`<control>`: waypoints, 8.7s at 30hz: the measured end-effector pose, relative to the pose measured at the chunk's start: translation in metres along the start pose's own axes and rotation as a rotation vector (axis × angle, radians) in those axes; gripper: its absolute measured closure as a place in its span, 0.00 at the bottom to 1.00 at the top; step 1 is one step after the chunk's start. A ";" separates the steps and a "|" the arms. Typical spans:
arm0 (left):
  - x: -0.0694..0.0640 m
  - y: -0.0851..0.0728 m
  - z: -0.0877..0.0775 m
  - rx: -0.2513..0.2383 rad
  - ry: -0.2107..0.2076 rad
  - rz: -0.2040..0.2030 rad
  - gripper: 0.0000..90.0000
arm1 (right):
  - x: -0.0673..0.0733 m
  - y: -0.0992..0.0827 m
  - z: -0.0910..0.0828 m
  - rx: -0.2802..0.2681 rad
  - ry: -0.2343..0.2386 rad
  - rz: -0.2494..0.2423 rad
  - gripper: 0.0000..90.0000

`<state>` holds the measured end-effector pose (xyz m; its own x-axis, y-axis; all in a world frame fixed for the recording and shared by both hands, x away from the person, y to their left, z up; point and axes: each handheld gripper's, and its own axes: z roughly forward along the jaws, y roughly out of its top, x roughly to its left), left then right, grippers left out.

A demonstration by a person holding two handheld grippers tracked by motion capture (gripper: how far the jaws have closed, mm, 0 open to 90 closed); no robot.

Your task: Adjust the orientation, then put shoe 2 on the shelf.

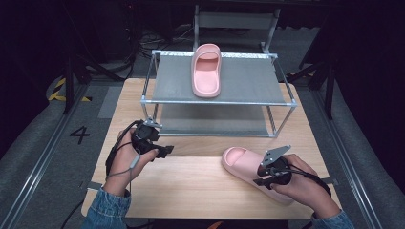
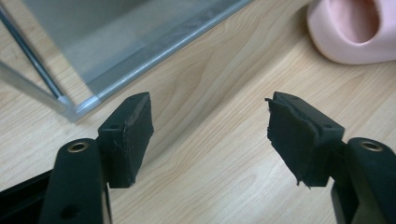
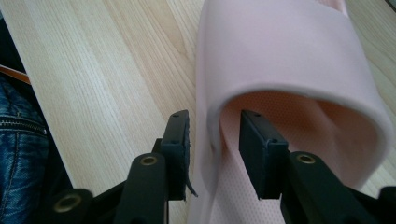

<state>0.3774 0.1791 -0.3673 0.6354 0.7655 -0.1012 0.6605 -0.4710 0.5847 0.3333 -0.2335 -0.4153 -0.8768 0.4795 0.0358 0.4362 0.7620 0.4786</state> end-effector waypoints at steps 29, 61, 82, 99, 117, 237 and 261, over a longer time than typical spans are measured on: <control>0.032 -0.026 -0.015 0.011 0.033 -0.023 0.25 | 0.003 0.047 -0.055 -0.034 -0.009 0.045 0.95; 0.044 -0.034 -0.026 0.039 0.033 -0.031 0.22 | -0.013 0.126 -0.150 -0.126 -0.060 0.054 0.95; 0.046 -0.034 -0.025 0.048 0.028 -0.028 0.22 | -0.081 0.185 -0.137 -0.065 -0.194 0.197 0.95; 0.047 -0.033 -0.021 0.058 0.018 -0.031 0.22 | -0.107 0.199 -0.109 -0.050 -0.235 0.227 0.86; 0.044 -0.021 -0.014 0.072 -0.004 0.002 0.22 | -0.079 0.146 -0.147 -0.237 -0.230 0.183 0.68; 0.042 -0.006 0.002 0.090 -0.039 0.031 0.22 | -0.067 0.116 -0.109 -0.297 -0.183 0.192 0.76; 0.050 -0.020 0.000 0.105 -0.016 0.009 0.22 | -0.079 0.033 -0.115 -0.271 -0.224 0.256 0.54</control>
<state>0.3959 0.2271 -0.3838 0.6473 0.7543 -0.1091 0.6924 -0.5221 0.4980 0.3937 -0.2965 -0.3018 -0.6687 0.7435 0.0066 0.5393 0.4788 0.6928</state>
